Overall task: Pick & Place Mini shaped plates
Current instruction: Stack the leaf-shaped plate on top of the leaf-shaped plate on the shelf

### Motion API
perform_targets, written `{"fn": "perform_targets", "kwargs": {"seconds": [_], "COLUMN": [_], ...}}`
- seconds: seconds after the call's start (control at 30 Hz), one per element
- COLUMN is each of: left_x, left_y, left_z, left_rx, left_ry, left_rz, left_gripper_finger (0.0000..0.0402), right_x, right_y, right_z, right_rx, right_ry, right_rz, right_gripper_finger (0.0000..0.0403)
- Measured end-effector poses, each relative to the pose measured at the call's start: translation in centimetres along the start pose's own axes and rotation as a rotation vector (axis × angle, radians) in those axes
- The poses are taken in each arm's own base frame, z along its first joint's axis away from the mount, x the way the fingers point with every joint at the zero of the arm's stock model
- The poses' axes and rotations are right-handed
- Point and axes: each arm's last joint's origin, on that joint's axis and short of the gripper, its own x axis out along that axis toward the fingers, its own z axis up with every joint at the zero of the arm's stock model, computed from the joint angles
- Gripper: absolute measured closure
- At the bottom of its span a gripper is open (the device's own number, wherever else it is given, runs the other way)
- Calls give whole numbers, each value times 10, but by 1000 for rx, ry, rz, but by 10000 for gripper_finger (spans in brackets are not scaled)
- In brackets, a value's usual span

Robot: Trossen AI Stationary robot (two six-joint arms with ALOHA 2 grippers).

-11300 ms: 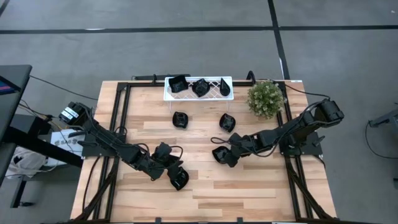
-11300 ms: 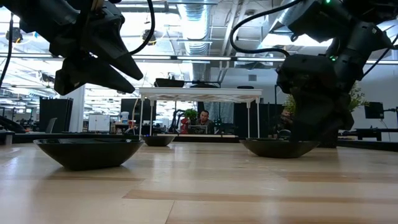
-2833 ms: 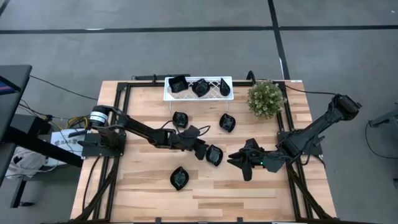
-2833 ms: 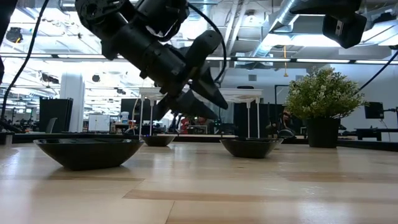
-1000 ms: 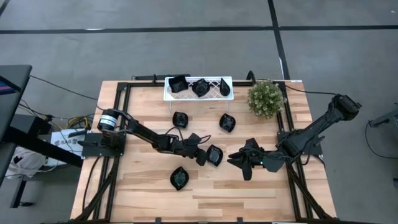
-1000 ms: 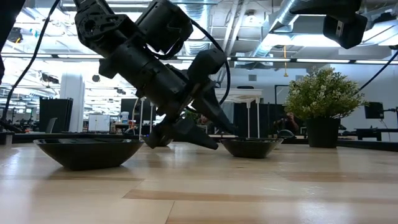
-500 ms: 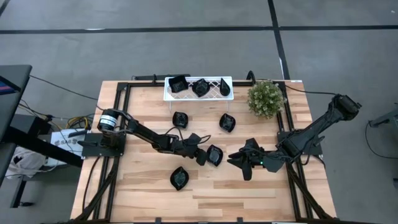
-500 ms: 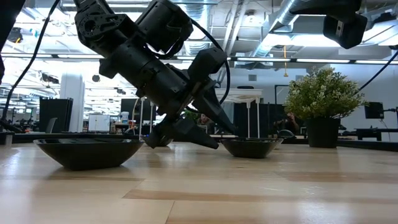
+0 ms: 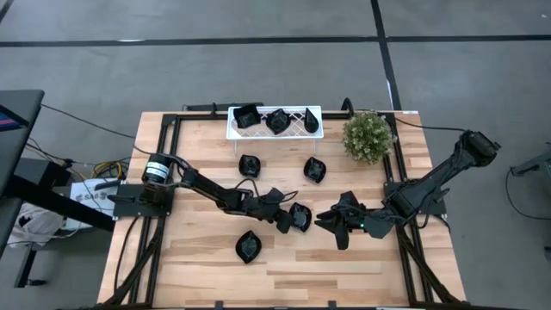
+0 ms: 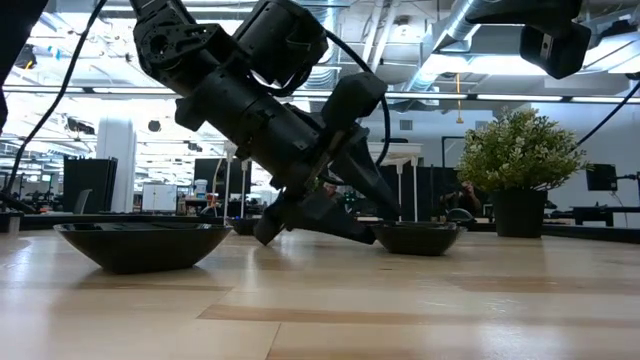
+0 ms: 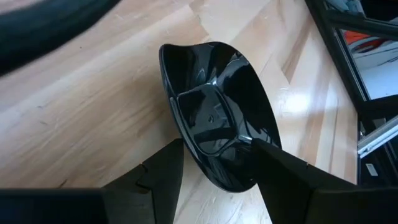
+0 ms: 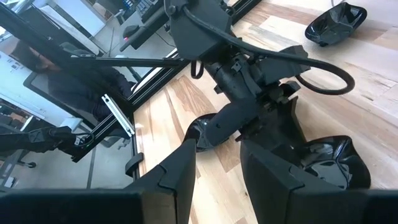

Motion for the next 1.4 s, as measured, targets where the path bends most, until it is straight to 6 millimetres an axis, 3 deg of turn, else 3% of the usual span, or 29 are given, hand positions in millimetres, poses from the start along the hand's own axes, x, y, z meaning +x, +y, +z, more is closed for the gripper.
{"fn": "perform_targets", "kwargs": {"seconds": [0.27, 1.23, 1.4], "left_x": [0, -1, -7], "left_y": [0, -1, -5], "left_z": [0, 1, 6], "left_rx": [3, 3, 27], "left_ry": [6, 0, -2], "left_rz": [4, -2, -23], "left_gripper_finger": [224, 391, 392], "right_x": [0, 0, 0], "right_y": [0, 0, 0], "right_z": [0, 0, 0], "right_rx": [0, -2, 17], "right_ry": [0, 0, 0], "right_rz": [0, -1, 0], "right_gripper_finger": [280, 281, 281]}}
